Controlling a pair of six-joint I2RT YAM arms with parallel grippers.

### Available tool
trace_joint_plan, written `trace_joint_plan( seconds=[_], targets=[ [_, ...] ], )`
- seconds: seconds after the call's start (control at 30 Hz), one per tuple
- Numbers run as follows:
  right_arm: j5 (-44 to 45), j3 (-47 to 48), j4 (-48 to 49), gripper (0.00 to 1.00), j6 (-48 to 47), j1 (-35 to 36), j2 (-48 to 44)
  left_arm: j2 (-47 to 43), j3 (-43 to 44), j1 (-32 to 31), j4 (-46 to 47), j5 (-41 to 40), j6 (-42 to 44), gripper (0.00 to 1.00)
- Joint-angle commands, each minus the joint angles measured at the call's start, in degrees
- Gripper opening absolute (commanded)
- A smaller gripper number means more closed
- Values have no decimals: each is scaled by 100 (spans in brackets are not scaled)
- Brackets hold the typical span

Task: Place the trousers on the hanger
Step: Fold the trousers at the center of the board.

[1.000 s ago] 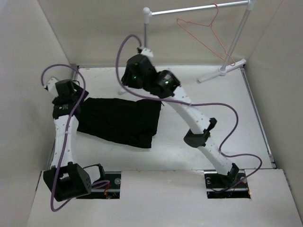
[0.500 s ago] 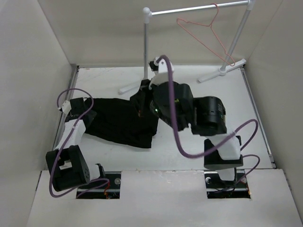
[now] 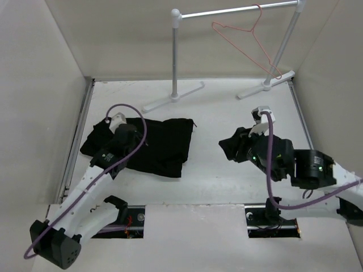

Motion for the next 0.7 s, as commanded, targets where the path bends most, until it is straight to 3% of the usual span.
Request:
trace_joint_plan(
  seconds=[0.0, 0.1, 0.17, 0.27, 0.33, 0.43, 0.5, 0.6, 0.67],
  targets=[
    [-2091, -2237, 3613, 46, -76, -1270, -631, -131, -94, -996, -591, -326, -595, 30],
    [-4025, -3463, 5059, 61, 459, -2949, -354, 62, -16, -2147, -688, -695, -1105, 30],
    [-4714, -3816, 5683, 69, 706, -3654, 234, 290, 55, -2770, -706, -1046, -1359, 30],
    [-5006, -3949, 6326, 69, 742, -3850, 1148, 711, 160, -3387, -662, -1582, -1544, 31],
    [-5121, -3836, 6538, 62, 768, -3903, 1746, 1072, 327, -3643, -584, -1855, -1572, 31],
    [-5060, -3773, 6513, 41, 1110, -3877, 2170, 1468, 564, -3767, -233, -2075, -1510, 31],
    [-5024, -4062, 6626, 36, 1365, -3659, 2066, 1504, 591, -3653, -30, -2190, -1527, 32],
    [-4717, -4659, 7038, 42, 1559, -3289, 1986, 1373, 512, -3163, 382, -2138, -1493, 35],
    [-4725, -4810, 7267, 55, 1586, -3183, 2231, 1398, 512, -2758, 638, -1788, -1414, 36]
  ],
)
